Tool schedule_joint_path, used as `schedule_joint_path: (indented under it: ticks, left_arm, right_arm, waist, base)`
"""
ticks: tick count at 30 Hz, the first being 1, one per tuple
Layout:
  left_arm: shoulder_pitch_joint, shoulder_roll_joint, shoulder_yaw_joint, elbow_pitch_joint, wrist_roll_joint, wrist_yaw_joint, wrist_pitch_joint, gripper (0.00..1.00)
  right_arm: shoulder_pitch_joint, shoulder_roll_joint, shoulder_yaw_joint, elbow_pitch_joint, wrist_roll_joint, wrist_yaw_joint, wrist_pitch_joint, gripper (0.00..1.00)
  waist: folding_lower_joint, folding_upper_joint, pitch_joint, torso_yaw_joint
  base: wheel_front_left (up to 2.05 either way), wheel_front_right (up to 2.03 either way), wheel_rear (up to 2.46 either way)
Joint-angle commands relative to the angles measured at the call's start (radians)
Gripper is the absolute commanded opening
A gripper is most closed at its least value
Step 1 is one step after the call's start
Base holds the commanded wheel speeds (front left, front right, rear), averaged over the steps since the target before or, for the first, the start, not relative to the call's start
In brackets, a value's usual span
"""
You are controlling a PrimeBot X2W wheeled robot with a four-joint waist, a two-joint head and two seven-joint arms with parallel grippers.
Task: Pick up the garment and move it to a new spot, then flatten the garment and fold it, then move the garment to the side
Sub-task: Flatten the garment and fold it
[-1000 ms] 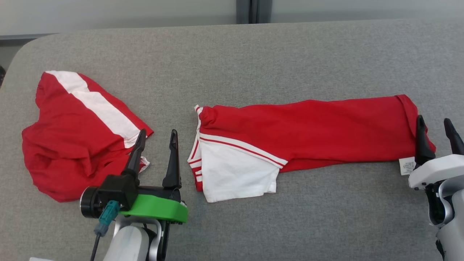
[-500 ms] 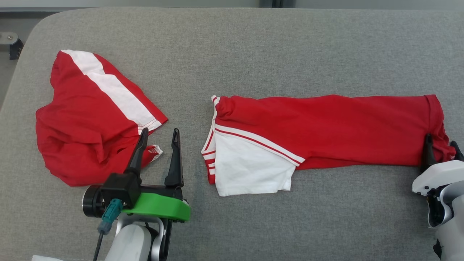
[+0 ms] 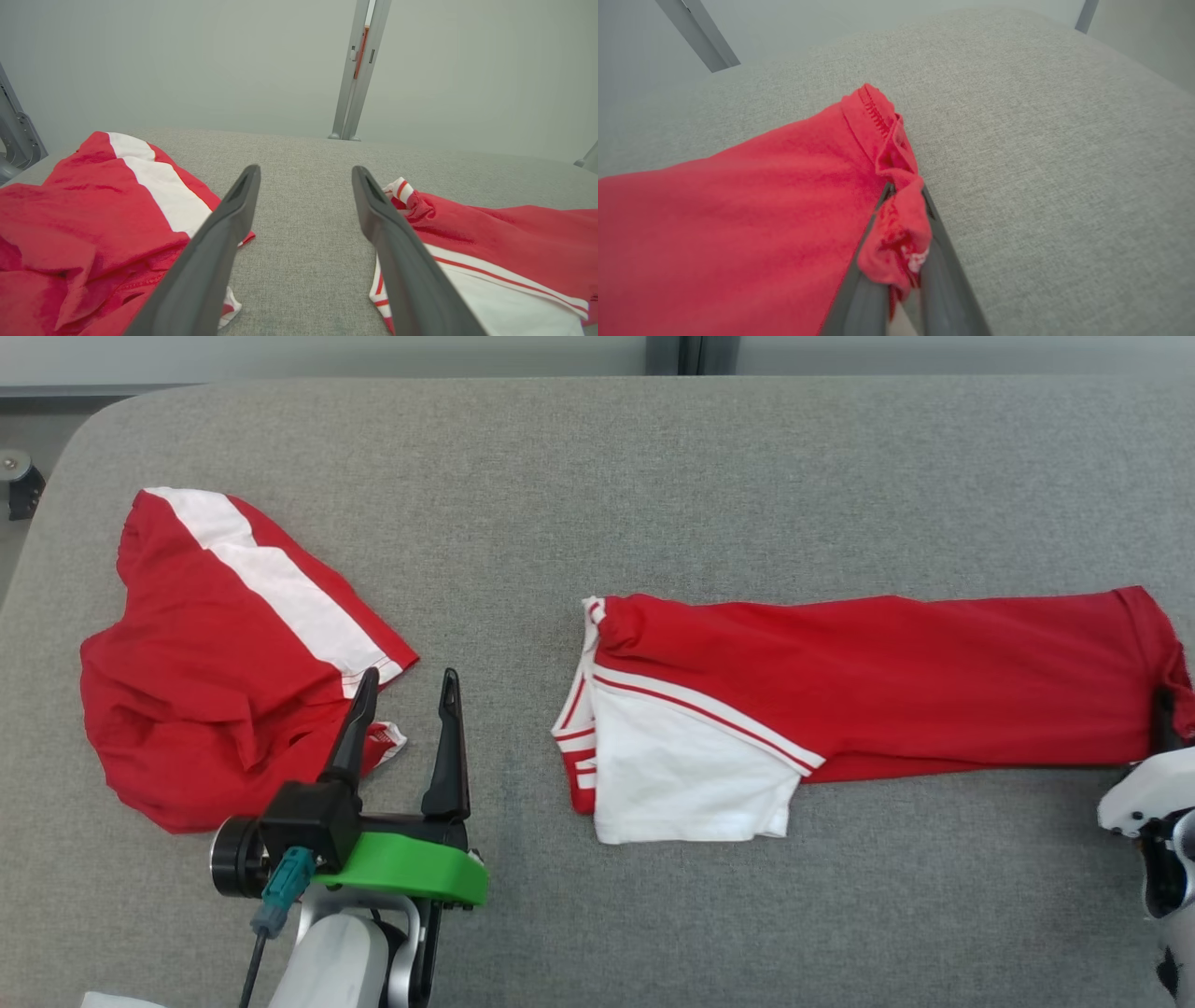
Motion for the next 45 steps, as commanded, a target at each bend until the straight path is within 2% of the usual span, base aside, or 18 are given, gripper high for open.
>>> schedule_joint_path:
  ticks: [1,7,10,13,21,24,30,38,45]
  left_arm:
    - [-0.006,0.001,0.002,0.003,-0.003,0.002,0.0,1.0]
    - [0.004,0.001,0.005,0.009,-0.011,0.001,0.0,1.0]
    - [0.016,0.001,0.01,0.01,-0.019,0.001,0.0,1.0]
    - [0.024,0.001,0.015,0.013,-0.026,0.002,0.0,1.0]
    - [0.056,0.002,0.016,0.024,-0.037,-0.008,0.0,1.0]
    - [0.068,0.002,0.02,0.026,-0.034,-0.011,0.0,1.0]
    - [0.085,0.002,0.019,0.033,-0.028,-0.02,0.0,1.0]
    - [0.095,0.001,0.011,0.039,-0.036,-0.023,0.0,1.0]
    - [0.103,0.001,0.009,0.04,-0.044,-0.018,0.0,1.0]
  right_arm:
    - [0.001,-0.025,-0.021,0.011,-0.013,-0.002,0.0,0.0]
    - [-0.019,-0.087,-0.143,0.034,-0.074,-0.002,0.0,0.0]
    - [-0.026,-0.08,-0.171,0.005,-0.106,-0.002,0.0,0.0]
    - [-0.028,-0.053,-0.157,-0.043,-0.131,-0.002,0.0,0.0]
    - [-0.002,0.082,-0.025,-0.216,-0.122,-0.002,0.0,0.0]
    - [0.024,0.149,0.07,-0.27,-0.098,-0.002,0.002,0.0]
    - [0.08,0.225,0.237,-0.321,-0.049,-0.002,0.033,0.0]
    - [0.11,0.25,0.352,-0.285,-0.01,-0.002,0.028,0.0]
    - [0.101,0.254,0.437,-0.23,0.016,-0.001,0.024,0.0]
  waist:
    - [0.0,0.0,-0.006,-0.003]
    - [0.0,0.0,-0.029,-0.007]
    - [0.0,0.0,-0.049,-0.01]
    - [0.0,0.0,-0.067,-0.013]
    - [0.0,0.0,-0.126,-0.002]
    - [0.0,0.0,-0.143,0.014]
    - [0.0,0.0,-0.158,0.052]
    - [0.0,0.0,-0.161,0.116]
    - [0.0,0.0,-0.153,0.144]
  base:
    - [0.0,0.0,0.0]
    - [0.0,0.0,0.0]
    - [0.0,0.0,0.0]
    - [0.0,0.0,0.0]
    - [0.0,0.0,0.0]
    - [0.0,0.0,0.0]
    - [0.0,0.0,0.0]
    - [0.0,0.0,0.0]
    - [0.0,0.0,0.0]
